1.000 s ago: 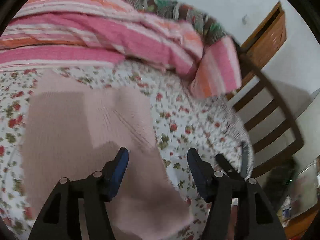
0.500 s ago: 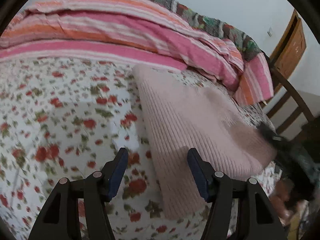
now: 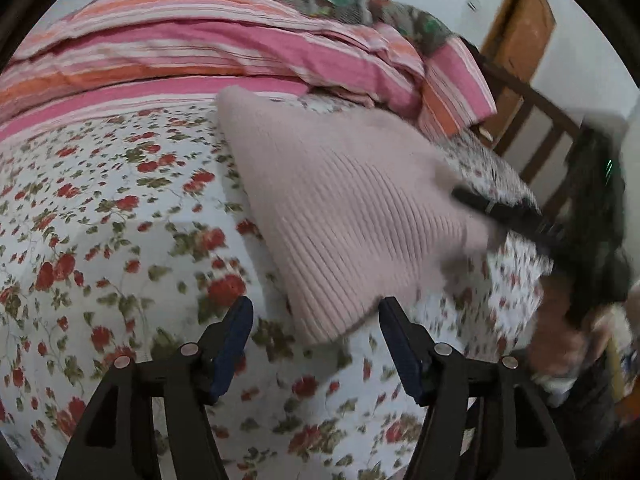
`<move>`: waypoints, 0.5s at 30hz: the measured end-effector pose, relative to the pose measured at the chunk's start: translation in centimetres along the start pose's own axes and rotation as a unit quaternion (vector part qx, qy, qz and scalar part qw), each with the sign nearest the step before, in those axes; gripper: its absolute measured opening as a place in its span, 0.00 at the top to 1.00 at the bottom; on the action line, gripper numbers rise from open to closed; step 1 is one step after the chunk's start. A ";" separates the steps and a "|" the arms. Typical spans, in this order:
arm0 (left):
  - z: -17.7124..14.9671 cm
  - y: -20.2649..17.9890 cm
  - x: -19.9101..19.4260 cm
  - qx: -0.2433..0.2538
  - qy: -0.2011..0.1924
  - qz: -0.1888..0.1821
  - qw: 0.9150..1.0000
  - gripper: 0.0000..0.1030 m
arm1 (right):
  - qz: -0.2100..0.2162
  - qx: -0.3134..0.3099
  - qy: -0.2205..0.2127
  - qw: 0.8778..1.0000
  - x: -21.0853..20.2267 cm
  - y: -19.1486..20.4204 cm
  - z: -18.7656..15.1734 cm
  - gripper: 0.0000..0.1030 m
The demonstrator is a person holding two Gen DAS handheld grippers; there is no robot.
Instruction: Fold small clothes
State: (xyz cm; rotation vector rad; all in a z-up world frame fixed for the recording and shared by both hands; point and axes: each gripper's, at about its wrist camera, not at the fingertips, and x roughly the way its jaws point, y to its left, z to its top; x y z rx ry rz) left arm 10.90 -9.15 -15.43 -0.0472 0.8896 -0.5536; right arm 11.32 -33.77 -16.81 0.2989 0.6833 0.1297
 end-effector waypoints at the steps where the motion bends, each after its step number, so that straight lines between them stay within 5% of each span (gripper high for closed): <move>1: -0.3 -0.3 0.2 0.011 0.002 0.012 1.000 0.38 | 0.006 0.004 -0.008 1.000 -1.0 0.0 0.0 0.78; 4: -0.5 -0.5 0.6 0.023 0.002 0.020 1.000 0.38 | 0.003 -0.017 -0.019 1.000 -2.8 0.6 -0.3 0.69; 8: -0.1 1.5 -1.7 -0.027 -0.051 -0.084 0.995 0.38 | 0.005 -0.021 -0.031 0.999 -4.8 0.1 -0.7 0.55; 11: 1.3 2.6 -2.0 -0.052 -0.059 -0.059 0.995 0.37 | 0.021 0.000 -0.029 0.999 -5.0 -0.9 0.1 0.39; 15: 4.0 4.7 -1.3 -0.089 -0.060 -0.065 0.992 0.37 | 0.048 0.035 -0.013 0.998 -2.7 -1.1 2.2 0.31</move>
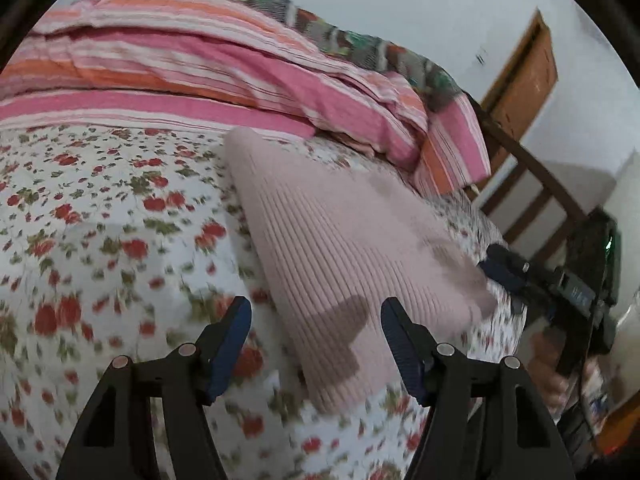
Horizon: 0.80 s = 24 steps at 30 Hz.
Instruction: Fold small clothes
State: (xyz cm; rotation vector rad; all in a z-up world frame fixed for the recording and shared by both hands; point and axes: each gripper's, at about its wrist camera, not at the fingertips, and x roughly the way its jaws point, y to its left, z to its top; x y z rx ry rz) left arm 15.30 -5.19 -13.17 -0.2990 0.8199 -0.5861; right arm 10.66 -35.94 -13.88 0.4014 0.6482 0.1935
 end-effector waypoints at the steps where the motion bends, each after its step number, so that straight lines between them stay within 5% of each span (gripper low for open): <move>1: 0.7 0.6 0.3 -0.009 0.001 -0.003 1.000 0.37 | 0.003 0.004 0.005 1.000 0.7 0.1 0.3 0.29; 9: 4.5 4.1 0.6 0.009 -0.024 0.006 1.000 0.37 | -0.003 0.061 0.112 0.992 9.8 -1.9 1.1 0.24; 15: 5.2 7.7 -0.3 -0.015 -0.063 -0.012 0.998 0.37 | 0.020 0.062 0.118 0.991 11.7 -1.9 1.2 0.20; 16: 5.2 8.5 -0.3 -0.033 -0.063 -0.021 0.997 0.37 | 0.024 0.056 0.123 0.990 12.0 -1.6 1.2 0.25; 17: 5.2 8.7 -0.2 -0.039 -0.059 -0.027 0.997 0.37 | 0.031 0.052 0.127 0.990 12.2 -1.4 1.3 0.45; 20: 5.1 9.5 -0.5 -0.048 -0.063 -0.032 0.996 0.37 | 0.060 0.061 0.130 0.988 11.9 -1.0 1.5 0.61; 24: 4.6 10.4 -1.1 -0.059 -0.064 -0.032 0.996 0.37 | 0.069 0.054 0.093 0.992 9.1 1.3 3.1 0.66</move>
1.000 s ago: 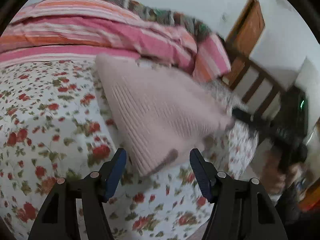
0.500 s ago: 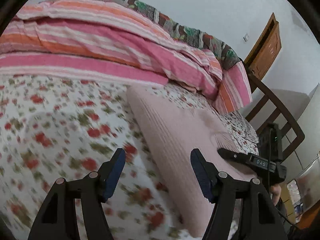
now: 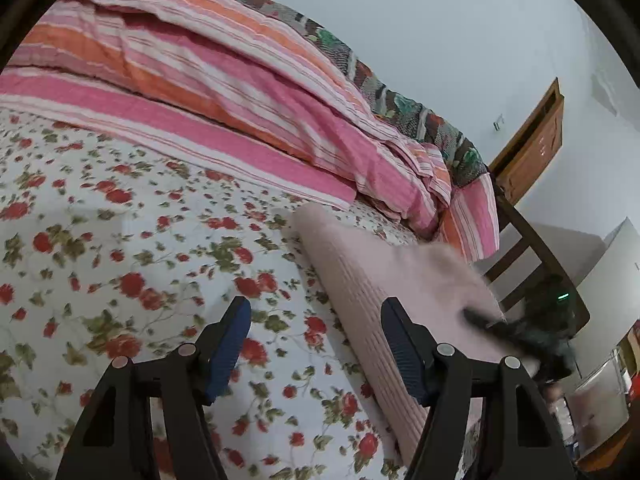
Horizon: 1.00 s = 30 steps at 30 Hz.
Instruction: Fold small clothes
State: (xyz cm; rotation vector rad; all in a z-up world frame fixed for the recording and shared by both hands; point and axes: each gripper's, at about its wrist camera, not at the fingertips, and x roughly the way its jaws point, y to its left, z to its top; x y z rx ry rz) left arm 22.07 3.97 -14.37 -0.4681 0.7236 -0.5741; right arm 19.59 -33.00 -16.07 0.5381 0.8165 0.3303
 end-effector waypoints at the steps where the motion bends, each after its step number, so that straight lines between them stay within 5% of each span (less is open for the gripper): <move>1: 0.0 0.2 -0.3 0.001 -0.002 0.004 1.000 0.37 | 0.004 -0.005 -0.011 1.000 -0.8 0.8 0.4 0.66; 4: 0.0 0.8 -1.2 -0.004 -0.006 0.001 1.000 0.37 | -0.012 -0.039 -0.064 0.997 -3.9 5.1 2.0 0.66; 12: 0.8 2.5 -5.2 -0.019 -0.044 0.009 0.999 0.37 | -0.174 -0.094 -0.148 0.969 -4.8 13.9 4.4 0.66; 16: 1.2 3.9 -6.3 -0.035 -0.055 0.017 0.998 0.37 | -0.137 -0.066 -0.107 0.983 -0.3 16.3 4.8 0.66; 19: 1.5 4.7 -6.3 -0.047 -0.053 0.017 0.997 0.37 | -0.042 -0.023 -0.081 0.996 2.8 16.5 4.9 0.67; 23: 1.5 5.0 -5.8 -0.048 -0.049 0.029 0.997 0.37 | 0.061 0.065 -0.061 0.994 6.9 12.9 4.2 0.66; 25: 1.5 5.0 -5.4 -0.045 -0.042 0.034 0.998 0.37 | 0.035 0.067 -0.042 0.996 8.8 10.4 3.3 0.64; 28: 1.6 4.2 -4.3 -0.034 -0.032 0.034 0.998 0.37 | -0.064 0.041 0.009 0.997 11.2 6.7 1.9 0.59; 30: 1.5 3.6 -3.5 -0.023 -0.027 0.040 0.999 0.37 | -0.047 0.035 0.017 0.998 10.5 4.8 1.7 0.53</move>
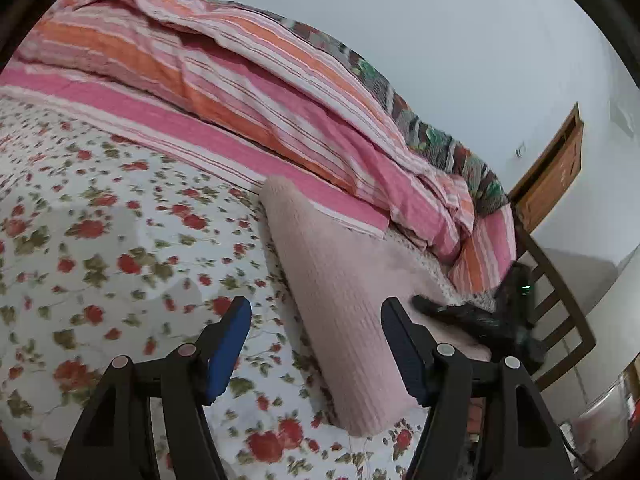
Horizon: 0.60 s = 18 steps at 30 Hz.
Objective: Fold small clothes
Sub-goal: 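Grasp the folded sweater bundle with the right tool and lift it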
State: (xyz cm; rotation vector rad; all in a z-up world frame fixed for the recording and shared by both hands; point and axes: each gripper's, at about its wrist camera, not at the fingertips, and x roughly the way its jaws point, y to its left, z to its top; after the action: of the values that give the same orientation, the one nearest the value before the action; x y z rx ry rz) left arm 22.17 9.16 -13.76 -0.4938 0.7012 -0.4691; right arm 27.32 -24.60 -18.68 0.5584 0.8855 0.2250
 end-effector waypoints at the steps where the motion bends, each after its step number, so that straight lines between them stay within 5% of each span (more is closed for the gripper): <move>1: -0.1 -0.4 0.5 0.005 0.003 0.004 1.000 0.37 | 0.003 -0.004 -0.006 1.000 -0.6 -0.1 0.1 0.52; 5: -0.8 -1.7 2.5 0.017 0.020 0.013 1.000 0.37 | -0.042 -0.104 -0.055 0.992 -4.5 1.8 -0.3 0.52; 10: -2.0 -3.7 3.7 0.052 0.037 0.028 0.998 0.37 | -0.029 -0.200 -0.088 0.975 -6.7 3.5 -2.8 0.52; 18: -5.4 -7.0 2.5 0.168 0.054 0.041 0.983 0.37 | 0.017 -0.189 -0.058 0.980 -6.1 1.8 -4.2 0.52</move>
State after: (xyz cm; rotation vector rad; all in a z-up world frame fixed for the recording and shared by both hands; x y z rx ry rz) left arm 18.42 0.81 -14.57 -0.1215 0.7256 -0.5278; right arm 20.34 -24.04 -15.68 0.2296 0.6973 0.3796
